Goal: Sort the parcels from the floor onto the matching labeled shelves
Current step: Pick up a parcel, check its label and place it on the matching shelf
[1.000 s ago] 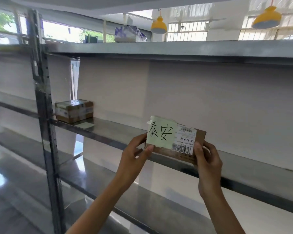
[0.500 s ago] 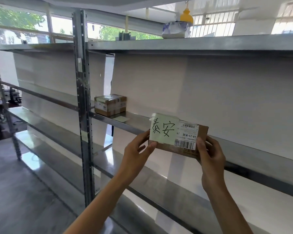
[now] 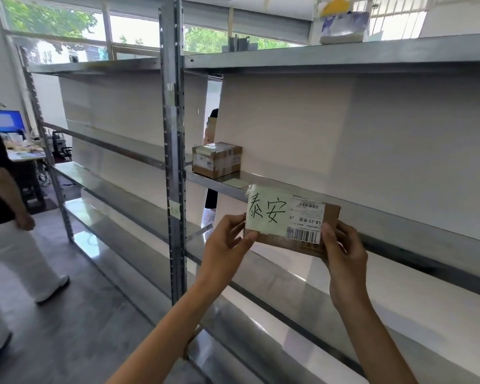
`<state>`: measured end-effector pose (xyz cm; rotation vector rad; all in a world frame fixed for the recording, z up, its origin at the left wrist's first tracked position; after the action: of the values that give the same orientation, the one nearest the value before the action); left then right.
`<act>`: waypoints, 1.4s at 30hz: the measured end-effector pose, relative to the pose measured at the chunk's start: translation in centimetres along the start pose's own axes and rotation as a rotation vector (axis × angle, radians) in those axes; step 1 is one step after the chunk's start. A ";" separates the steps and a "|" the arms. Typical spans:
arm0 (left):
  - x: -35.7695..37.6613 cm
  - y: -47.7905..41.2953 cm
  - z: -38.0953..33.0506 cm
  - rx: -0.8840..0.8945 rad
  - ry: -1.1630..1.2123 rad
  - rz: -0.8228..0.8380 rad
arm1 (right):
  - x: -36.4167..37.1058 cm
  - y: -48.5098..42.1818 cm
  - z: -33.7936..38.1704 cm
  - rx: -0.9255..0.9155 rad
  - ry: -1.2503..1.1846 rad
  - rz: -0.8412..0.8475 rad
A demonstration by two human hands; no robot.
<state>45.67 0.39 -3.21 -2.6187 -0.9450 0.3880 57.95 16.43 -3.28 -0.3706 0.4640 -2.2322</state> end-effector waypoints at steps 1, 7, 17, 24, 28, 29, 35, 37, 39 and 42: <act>-0.3 0.1 0.2 0.001 0.005 -0.001 | 0.3 0.2 -0.1 0.000 -0.001 0.001; -1.1 0.1 0.1 0.001 0.058 -0.073 | 2.4 -0.2 -0.6 0.006 0.049 0.056; -0.6 -3.6 0.5 -0.011 -0.020 -0.259 | 2.5 -4.1 -2.3 -0.008 0.059 0.123; -0.3 -5.5 1.3 -0.015 -0.011 -0.273 | 1.6 -6.7 -3.8 0.006 0.022 0.171; -0.7 -5.7 2.1 -0.019 0.019 -0.270 | 1.7 -7.6 -4.6 0.021 0.007 0.195; -0.8 -5.7 2.4 -0.029 0.028 -0.262 | 1.9 -7.7 -4.9 0.026 0.008 0.201; -3.0 -6.3 3.8 -0.071 0.024 -0.209 | 3.5 -8.9 -6.7 0.048 0.024 0.217; -4.3 -6.8 4.3 -0.076 0.004 -0.175 | 4.5 -9.4 -7.2 0.044 0.021 0.217; -5.8 -7.2 4.7 -0.078 0.011 -0.136 | 5.6 -10.0 -7.6 0.040 0.035 0.210; -8.4 -7.7 5.1 -0.065 0.030 -0.085 | 7.6 -10.9 -7.9 0.028 0.067 0.187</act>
<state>33.24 1.57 -3.60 -2.6236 -1.0724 0.3000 42.72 18.83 -4.67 -0.2289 0.4820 -2.0717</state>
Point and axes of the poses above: each hand's wrist, its own y-axis away from the middle knuckle, its own x-axis out of the palm, z = x × y, the point moved 1 cm from there along -y, towards the middle knuckle, and after that the axes turned 15 degrees about z, right-handed, at the moved point
